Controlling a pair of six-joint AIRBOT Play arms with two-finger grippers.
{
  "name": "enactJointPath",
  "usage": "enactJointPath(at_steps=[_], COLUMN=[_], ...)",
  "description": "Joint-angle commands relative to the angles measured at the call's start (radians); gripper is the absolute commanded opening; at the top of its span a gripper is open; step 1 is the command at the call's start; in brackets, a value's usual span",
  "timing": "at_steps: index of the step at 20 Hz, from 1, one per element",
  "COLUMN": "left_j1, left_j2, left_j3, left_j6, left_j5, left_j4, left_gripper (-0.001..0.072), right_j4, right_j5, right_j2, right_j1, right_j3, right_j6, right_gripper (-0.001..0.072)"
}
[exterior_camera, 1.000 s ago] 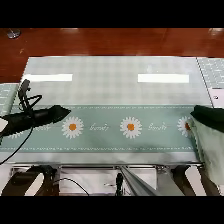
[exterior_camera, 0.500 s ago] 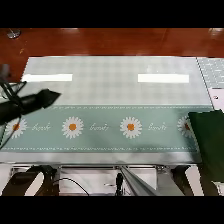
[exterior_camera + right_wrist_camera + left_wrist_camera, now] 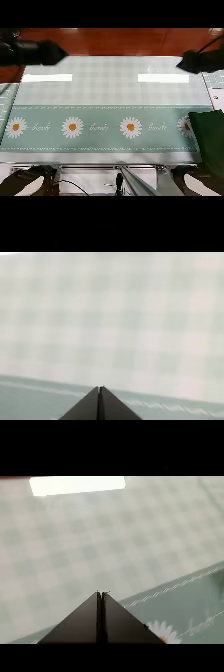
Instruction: Fold the shirts.
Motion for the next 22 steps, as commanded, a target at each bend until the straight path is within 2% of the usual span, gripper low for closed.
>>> enactJointPath(at_steps=[1, 4, 22], left_j1=[-0.125, -0.090, -0.084], left_j2=[-0.087, -0.127, -0.129], left_j3=[-0.134, -0.216, -0.216], left_j6=[-0.187, -0.210, -0.206], left_j5=[-0.042, -0.048, -0.060], left_j4=[0.404, 0.408, 0.409], left_gripper=[0.0027, 0.0028, 0.0028], right_j4=[-0.407, -0.407, -0.418], right_j5=[0.069, 0.064, 0.056], right_j2=[-0.161, -0.206, -0.202], right_j1=[0.178, 0.132, 0.122], right_j3=[-0.054, -0.137, -0.138], right_j6=[0.164, 0.191, 0.204], right_gripper=[0.0022, 0.0023, 0.0023])
